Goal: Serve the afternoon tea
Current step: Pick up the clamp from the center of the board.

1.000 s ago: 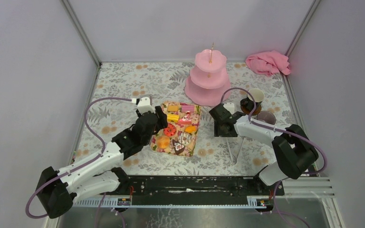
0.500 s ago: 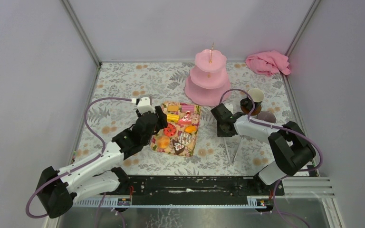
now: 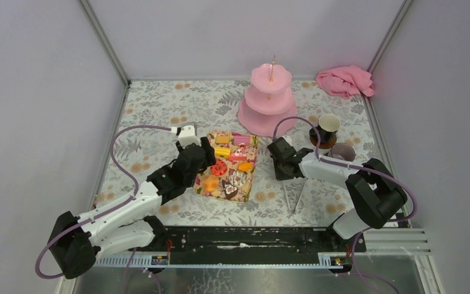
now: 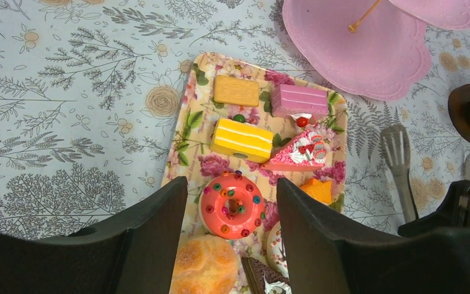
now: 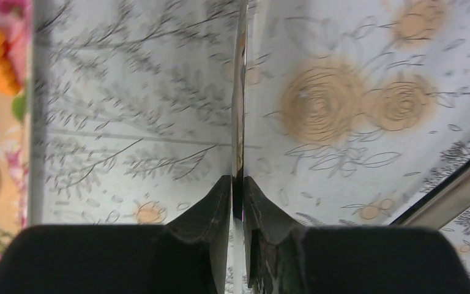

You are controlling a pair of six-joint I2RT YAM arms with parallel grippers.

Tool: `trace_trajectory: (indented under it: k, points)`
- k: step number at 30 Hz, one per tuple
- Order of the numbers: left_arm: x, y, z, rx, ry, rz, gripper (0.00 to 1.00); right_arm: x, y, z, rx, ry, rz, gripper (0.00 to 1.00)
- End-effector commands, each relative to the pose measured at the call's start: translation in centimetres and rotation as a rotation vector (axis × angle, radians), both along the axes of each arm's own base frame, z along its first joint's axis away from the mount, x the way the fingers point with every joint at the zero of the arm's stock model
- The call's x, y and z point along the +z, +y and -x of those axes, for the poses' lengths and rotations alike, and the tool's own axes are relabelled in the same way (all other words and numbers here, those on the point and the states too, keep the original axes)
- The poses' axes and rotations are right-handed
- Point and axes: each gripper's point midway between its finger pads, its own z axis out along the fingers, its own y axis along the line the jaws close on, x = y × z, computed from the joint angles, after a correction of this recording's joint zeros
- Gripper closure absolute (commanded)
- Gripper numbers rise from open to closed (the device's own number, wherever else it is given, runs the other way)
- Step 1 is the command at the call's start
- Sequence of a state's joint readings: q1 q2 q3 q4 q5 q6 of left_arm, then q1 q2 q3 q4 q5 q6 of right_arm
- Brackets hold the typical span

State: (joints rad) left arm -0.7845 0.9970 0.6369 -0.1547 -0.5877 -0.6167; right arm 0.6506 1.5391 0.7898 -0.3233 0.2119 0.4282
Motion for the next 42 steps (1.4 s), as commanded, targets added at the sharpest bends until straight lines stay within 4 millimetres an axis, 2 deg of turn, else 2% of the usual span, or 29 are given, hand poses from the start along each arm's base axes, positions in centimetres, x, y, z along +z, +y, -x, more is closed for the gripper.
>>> trace_trajectory:
  k: [1, 13, 20, 22, 27, 30, 35, 38, 42]
  points:
    - [1.2, 0.3, -0.7, 0.045, -0.031, 0.023, 0.37, 0.2, 2.4, 1.6, 0.151, 0.016, 0.017, 0.81]
    - [1.1, 0.6, -0.3, 0.057, -0.026, 0.041, 0.37, 0.6, 4.6, 4.3, 0.351, 0.023, 0.045, 0.81]
    - [1.1, 0.4, -0.2, 0.051, -0.021, 0.051, 0.38, 1.3, 4.2, 4.4, 0.398, 0.004, 0.106, 0.81]
    - [1.2, 0.4, -0.3, 0.050, -0.024, 0.053, 0.38, 1.6, 3.8, 4.0, 0.386, -0.008, 0.131, 0.76]
    - [1.1, 0.4, -0.4, 0.049, -0.028, 0.040, 0.37, 3.5, 3.7, 3.4, 0.316, -0.067, 0.120, 0.36]
    - [1.0, 0.1, -0.6, 0.044, -0.025, 0.035, 0.37, 5.3, 4.0, 2.9, 0.265, -0.118, 0.090, 0.23]
    - [1.4, -0.6, -0.7, 0.016, -0.024, 0.054, 0.38, 7.0, 2.9, 2.9, 0.127, -0.177, 0.059, 0.20]
    - [1.9, -0.8, -0.6, 0.000, -0.030, 0.064, 0.37, 6.7, 1.8, 3.6, 0.051, -0.188, 0.033, 0.16]
    - [2.3, -0.8, -0.3, -0.011, -0.040, 0.079, 0.37, 6.0, 1.0, 5.1, -0.026, -0.157, -0.009, 0.16]
